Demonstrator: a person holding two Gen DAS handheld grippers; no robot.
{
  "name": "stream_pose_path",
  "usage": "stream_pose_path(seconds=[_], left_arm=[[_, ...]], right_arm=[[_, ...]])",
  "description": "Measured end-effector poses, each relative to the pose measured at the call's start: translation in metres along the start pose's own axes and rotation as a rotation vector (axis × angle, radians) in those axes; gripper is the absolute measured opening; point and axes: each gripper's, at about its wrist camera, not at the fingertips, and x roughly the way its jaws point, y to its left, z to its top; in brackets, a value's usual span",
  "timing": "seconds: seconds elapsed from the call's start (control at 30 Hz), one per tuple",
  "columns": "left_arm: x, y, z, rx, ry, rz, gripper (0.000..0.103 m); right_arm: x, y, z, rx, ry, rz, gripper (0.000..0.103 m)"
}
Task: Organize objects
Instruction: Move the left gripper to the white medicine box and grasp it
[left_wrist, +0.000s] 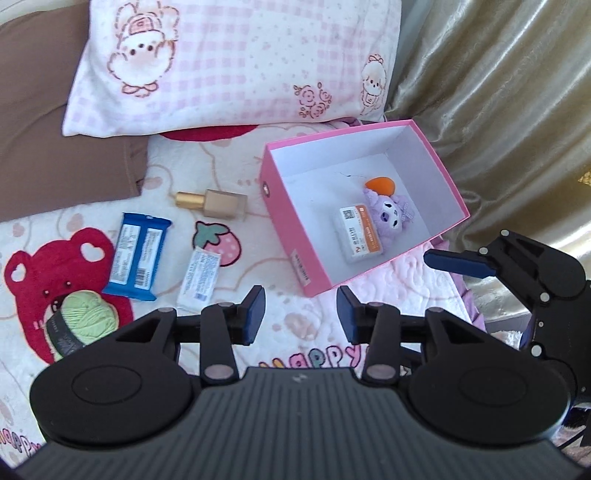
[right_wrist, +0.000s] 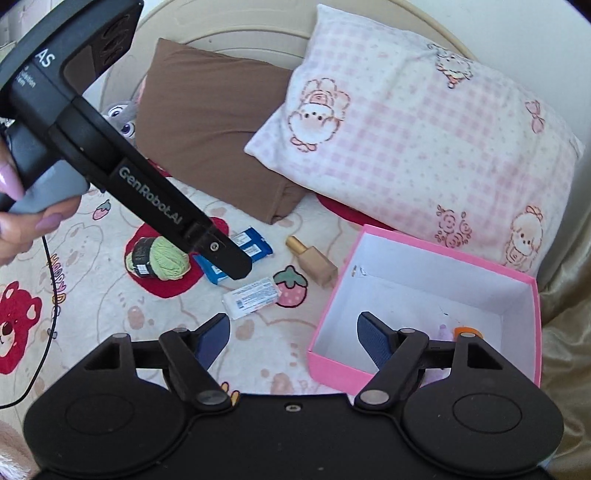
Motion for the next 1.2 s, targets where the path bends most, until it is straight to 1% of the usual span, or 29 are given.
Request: stream_pose_path(seconds=[0.13,0.17,0.2,0.27,0.37,0.5,0.53,0.57,0.6,0.63,0.7,0.8,0.93,1.0,1.03,1.1,1.13,1.2], left_arm=[[-0.009,0.027,-0.015,-0.024,-0.015,0.031,0.047],[-0.007,0.036,-0.02,-0.037,-0.016,0.031,0.049],[-0.004,0.044,-0.024,-0.057,-0.015,0.028,0.051],[0.003,0.062,-0.034,-0.096,-0.017,0.021,0.052],[0.019,0.087,-0.045,-0.137,-0.014,-0.003,0.053],[0.039,0.113,-0.055,-0.164,-0.043,-0.019,0.053],[0.043,0.118,-0.057,-0.164,-0.052,-0.011,0.053],[0.046,0.123,-0.059,-0.158,-0.06,-0.003,0.053],[0.049,0.129,-0.06,-0.149,-0.065,0.003,0.053],[0.052,0.134,-0.062,-0.146,-0.068,0.006,0.053],[0.06,0.143,-0.067,-0.15,-0.076,-0.003,0.053],[0.076,0.154,-0.071,-0.17,-0.084,-0.024,0.053],[0.101,0.158,-0.074,-0.183,-0.118,-0.048,0.051],[0.115,0.159,-0.075,-0.205,-0.125,-0.064,0.051],[0.123,0.161,-0.075,-0.225,-0.126,-0.076,0.05],[0.138,0.167,-0.072,-0.287,-0.133,-0.085,0.049],[0.144,0.169,-0.07,-0.302,-0.143,-0.092,0.049],[0.155,0.172,-0.067,-0.326,-0.131,-0.087,0.048]], right_arm=[[0.015,0.026,0.0,-0.051,-0.008,0.05,0.085],[0.021,0.031,0.0,-0.058,-0.009,0.059,0.088],[0.028,0.038,-0.001,-0.062,-0.009,0.07,0.09],[0.042,0.048,-0.003,-0.076,0.005,0.083,0.09],[0.068,0.061,-0.005,-0.12,0.029,0.08,0.09],[0.1,0.067,-0.01,-0.144,0.026,0.091,0.09],[0.108,0.069,-0.013,-0.151,0.012,0.074,0.09],[0.117,0.073,-0.016,-0.17,-0.006,0.029,0.09],[0.123,0.077,-0.019,-0.202,-0.019,-0.011,0.09],[0.13,0.081,-0.022,-0.24,-0.033,-0.029,0.09],[0.141,0.086,-0.028,-0.282,-0.053,-0.04,0.09],[0.162,0.088,-0.032,-0.309,-0.068,-0.057,0.09],[0.194,0.085,-0.037,-0.322,-0.073,-0.055,0.09],[0.211,0.08,-0.038,-0.308,-0.065,-0.056,0.09],[0.221,0.076,-0.038,-0.282,-0.054,-0.06,0.09],[0.237,0.067,-0.037,-0.213,-0.002,-0.107,0.09],[0.243,0.063,-0.038,-0.183,0.009,-0.115,0.09],[0.248,0.055,-0.04,-0.146,0.007,-0.091,0.09]])
